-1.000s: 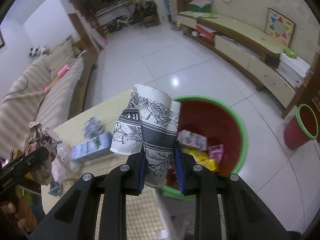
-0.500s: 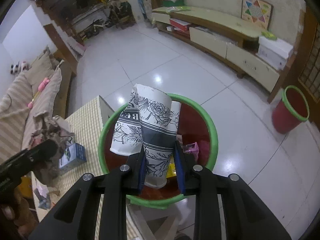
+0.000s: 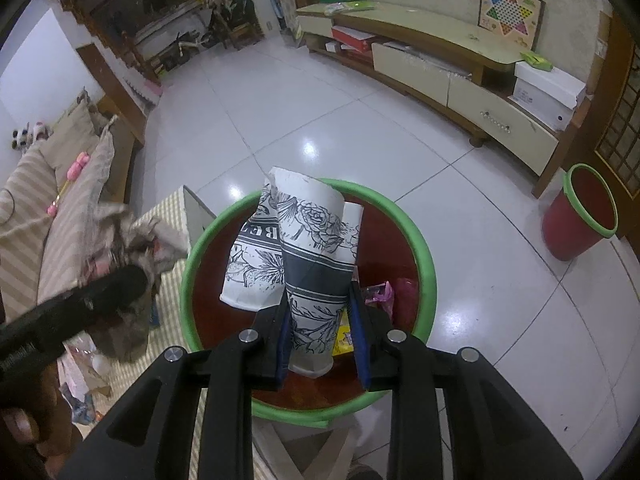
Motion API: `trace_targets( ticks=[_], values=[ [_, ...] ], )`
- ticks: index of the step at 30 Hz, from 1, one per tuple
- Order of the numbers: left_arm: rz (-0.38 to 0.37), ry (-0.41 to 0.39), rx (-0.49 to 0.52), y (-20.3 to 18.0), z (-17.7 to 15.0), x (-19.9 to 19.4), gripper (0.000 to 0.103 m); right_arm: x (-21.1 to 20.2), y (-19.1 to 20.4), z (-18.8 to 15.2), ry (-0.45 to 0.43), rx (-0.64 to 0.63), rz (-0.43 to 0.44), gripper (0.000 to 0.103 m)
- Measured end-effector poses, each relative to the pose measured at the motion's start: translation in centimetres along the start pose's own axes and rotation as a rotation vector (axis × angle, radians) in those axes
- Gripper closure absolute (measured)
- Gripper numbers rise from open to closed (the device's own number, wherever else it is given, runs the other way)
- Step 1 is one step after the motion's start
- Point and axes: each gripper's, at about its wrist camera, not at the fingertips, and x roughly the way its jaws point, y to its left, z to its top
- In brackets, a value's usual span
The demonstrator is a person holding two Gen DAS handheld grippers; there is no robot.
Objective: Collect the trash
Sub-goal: 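Open both tools to drop paper and cups into bucket, then move both tools back over the table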
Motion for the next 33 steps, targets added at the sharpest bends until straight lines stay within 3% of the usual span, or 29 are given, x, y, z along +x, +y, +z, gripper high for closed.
trace_targets(
  ticks=[2,6,11,21,28,33],
  values=[
    [-0.009,-0.006,-0.020,0.1,0.2,0.0,0.036,0.1,0.1,-0.1,0.005,-0.005,-0.005,0.060],
    [-0.010,-0.025,-0.019,0.4,0.1,-0.6,0.017,-0.1,0.1,-0.1,-0.011,-0.013,-0.019,0.048],
    [0.005,-0.056,-0.032,0.9,0.1,-2.1,0.006,-0.4,0.3,-0.1,-0.023,-0.019,-0.023,0.031],
    [0.072,-0.084,-0.024,2.6,-1.7,-6.4,0.006,-0.9,2.0,0.1,-0.050,-0.060,-0.022,0.023],
    [0.157,-0.131,-0.121,5.7,-4.6,-10.9,0.006,-1.6,5.2,-0.9,-0.084,-0.140,0.035,0.010],
    [0.240,-0.183,-0.155,8.0,-7.5,-13.9,0.006,-1.5,7.2,-2.2,-0.078,-0.190,0.087,0.008]
  ],
)
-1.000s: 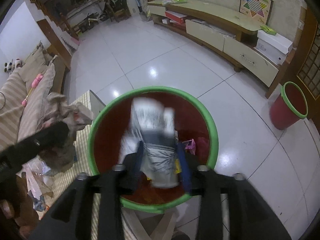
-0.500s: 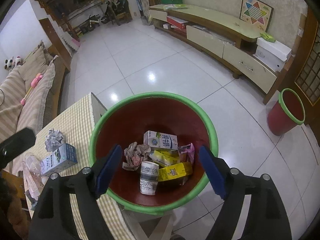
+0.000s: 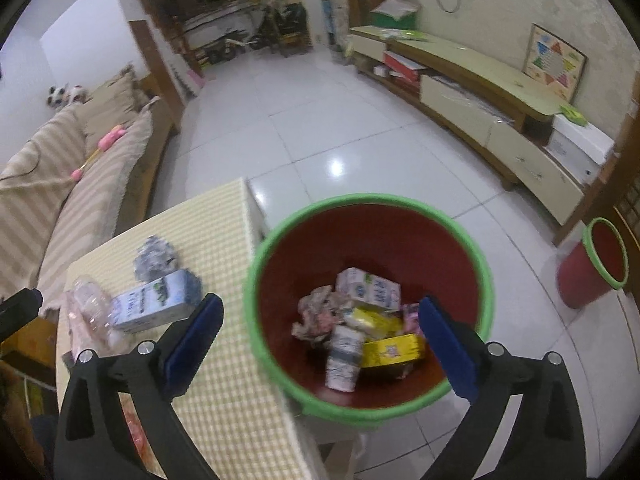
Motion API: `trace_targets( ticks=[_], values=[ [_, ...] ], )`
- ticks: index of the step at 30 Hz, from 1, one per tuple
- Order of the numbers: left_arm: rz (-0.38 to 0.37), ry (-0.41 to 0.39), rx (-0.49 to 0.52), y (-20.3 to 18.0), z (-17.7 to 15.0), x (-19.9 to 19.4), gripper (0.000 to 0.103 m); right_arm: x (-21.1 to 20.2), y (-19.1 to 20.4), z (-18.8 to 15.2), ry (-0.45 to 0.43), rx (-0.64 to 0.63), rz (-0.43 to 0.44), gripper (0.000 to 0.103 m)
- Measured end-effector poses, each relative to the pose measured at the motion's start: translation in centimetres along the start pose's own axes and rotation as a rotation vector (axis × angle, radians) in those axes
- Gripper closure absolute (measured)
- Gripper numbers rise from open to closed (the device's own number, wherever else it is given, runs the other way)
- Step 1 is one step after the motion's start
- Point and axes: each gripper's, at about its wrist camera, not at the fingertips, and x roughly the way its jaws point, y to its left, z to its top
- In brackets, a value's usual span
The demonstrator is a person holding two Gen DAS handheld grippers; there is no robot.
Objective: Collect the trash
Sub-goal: 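Move both tools back over the table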
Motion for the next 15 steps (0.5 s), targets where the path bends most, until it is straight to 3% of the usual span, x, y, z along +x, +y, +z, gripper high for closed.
trace_targets(
  ticks=[5,15],
  values=[
    [0.086,0.004,-0.062,4.4,-2.3,-1.9,0.006,0.1,2.8,-1.2,0.021,-0.052,0.062,0.007],
    [0.156,0.056,-0.272,13.1,-5.4,-2.5,0.006,0.7,9.4,-3.3,0.053,-0.206,0.135,0.007]
  ],
)
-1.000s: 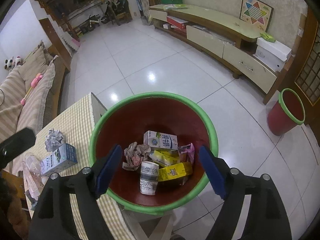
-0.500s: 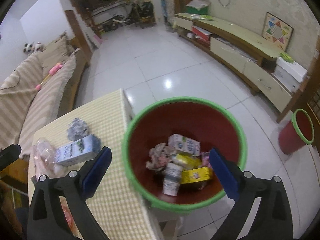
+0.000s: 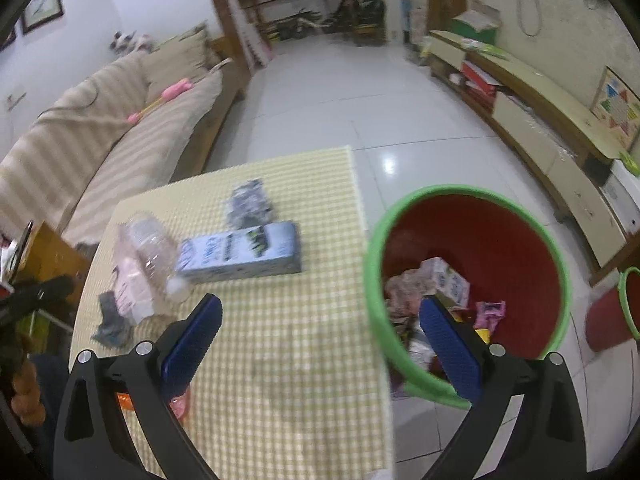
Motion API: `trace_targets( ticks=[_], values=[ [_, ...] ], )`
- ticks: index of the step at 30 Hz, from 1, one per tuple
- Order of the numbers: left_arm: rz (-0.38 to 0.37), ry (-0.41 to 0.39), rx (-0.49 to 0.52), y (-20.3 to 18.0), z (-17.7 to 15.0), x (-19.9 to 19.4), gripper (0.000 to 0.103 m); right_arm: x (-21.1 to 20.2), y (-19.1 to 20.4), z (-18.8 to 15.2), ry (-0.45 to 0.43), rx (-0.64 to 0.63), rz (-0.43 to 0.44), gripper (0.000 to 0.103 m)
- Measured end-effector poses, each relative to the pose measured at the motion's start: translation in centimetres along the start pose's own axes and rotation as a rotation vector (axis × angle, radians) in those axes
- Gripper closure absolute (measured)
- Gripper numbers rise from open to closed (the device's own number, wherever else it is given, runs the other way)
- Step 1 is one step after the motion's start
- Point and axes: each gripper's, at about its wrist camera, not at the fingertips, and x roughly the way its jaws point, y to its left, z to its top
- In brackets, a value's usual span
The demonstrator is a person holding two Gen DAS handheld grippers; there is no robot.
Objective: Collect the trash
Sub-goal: 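Move both tools back over the table, then grasp pink plastic bag with left tool while right tool grasps clear plastic bottle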
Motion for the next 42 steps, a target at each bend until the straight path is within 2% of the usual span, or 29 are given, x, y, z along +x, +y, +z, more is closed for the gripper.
trace_targets(
  ticks=[6,18,19,20,21,23,25,30,36,42],
  values=[
    [0.004,0.067,-0.101,2.8,1.0,3.0,0.006,0.6,1.9,-0.2,0.006,-0.063,0.001,0.007],
    [0.010,0.152,-0.201,3.5,2.4,8.8,0.006,3.2,3.3,1.2,0.002,-0.108,-0.038,0.007],
    [0.008,0.153,-0.210,3.7,2.5,9.0,0.007,3.5,3.4,1.6,0.002,-0.103,-0.032,0.007],
    [0.002,0.153,-0.222,3.9,2.4,9.2,0.014,3.8,3.5,1.8,0.001,-0.100,-0.027,0.007],
    [-0.006,0.155,-0.233,4.2,2.3,9.3,0.027,4.0,3.7,2.0,0.001,-0.100,-0.023,0.007],
    [-0.062,0.163,-0.262,4.9,2.1,9.5,0.034,4.7,4.2,2.5,0.003,-0.105,-0.014,0.007],
    [-0.102,0.164,-0.250,5.1,2.1,9.4,0.046,5.3,5.0,2.9,0.008,-0.114,-0.006,0.007],
    [-0.113,0.164,-0.268,6.5,1.8,8.4,0.052,6.6,7.6,3.4,0.013,-0.177,0.021,0.007],
    [-0.123,0.145,-0.315,8.3,1.0,6.5,0.052,7.5,10.2,3.4,0.012,-0.223,0.040,0.007],
    [-0.154,0.081,-0.325,10.1,1.8,4.1,0.054,8.2,12.6,4.1,0.016,-0.267,0.067,0.007]
  ],
)
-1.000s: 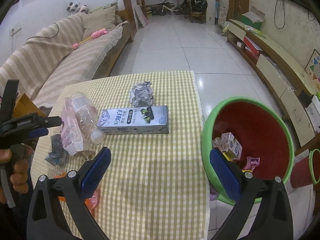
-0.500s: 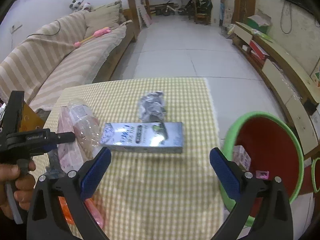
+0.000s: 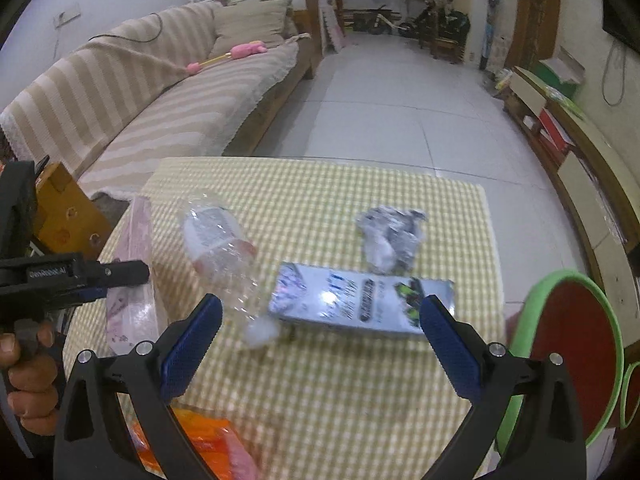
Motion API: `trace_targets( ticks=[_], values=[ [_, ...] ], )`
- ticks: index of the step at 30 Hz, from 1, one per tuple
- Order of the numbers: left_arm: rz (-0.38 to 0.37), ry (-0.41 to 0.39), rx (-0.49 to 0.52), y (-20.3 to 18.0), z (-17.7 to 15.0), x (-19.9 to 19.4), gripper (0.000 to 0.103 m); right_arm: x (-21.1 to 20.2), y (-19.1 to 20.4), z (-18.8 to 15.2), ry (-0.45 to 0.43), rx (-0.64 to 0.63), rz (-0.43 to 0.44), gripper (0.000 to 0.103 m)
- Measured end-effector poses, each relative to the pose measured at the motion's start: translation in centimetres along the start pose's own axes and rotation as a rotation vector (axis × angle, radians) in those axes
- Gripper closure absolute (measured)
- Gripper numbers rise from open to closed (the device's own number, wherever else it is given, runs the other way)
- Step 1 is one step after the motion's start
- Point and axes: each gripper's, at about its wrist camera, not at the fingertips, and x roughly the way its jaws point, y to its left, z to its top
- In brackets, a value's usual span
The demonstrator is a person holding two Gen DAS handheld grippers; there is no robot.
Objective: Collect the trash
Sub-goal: 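Grasp pink plastic bag with left tool while right tool grasps clear plastic bottle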
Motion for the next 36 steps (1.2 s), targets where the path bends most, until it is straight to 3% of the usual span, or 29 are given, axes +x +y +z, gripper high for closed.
trace_targets(
  ticks=[5,9,22,24,28,36],
  values=[
    [-0.045,-0.066,0.032,-0.1,1.1,-2.0,0.054,1.3,2.6,1.4,0.013,-0.075,0.012,0.007],
    [-0.001,-0.119,0.069,0.2,1.7,-3.5,0.054,3.4,4.6,2.1,0.043,-0.162,0.005,0.007],
    [0.009,-0.114,0.117,1.9,2.2,-3.5,0.054,10.4,8.6,2.9,0.161,-0.277,0.002,0.016],
    [0.016,-0.116,0.123,1.8,2.0,-3.3,0.056,11.5,9.1,2.9,0.190,-0.294,-0.015,0.022],
    [0.006,-0.113,0.131,1.5,1.8,-3.2,0.057,13.3,9.4,2.6,0.263,-0.304,-0.008,0.047],
    [0.030,-0.163,0.151,0.7,1.6,-4.5,0.059,10.5,8.3,2.4,0.184,-0.241,0.010,0.049]
  ],
)
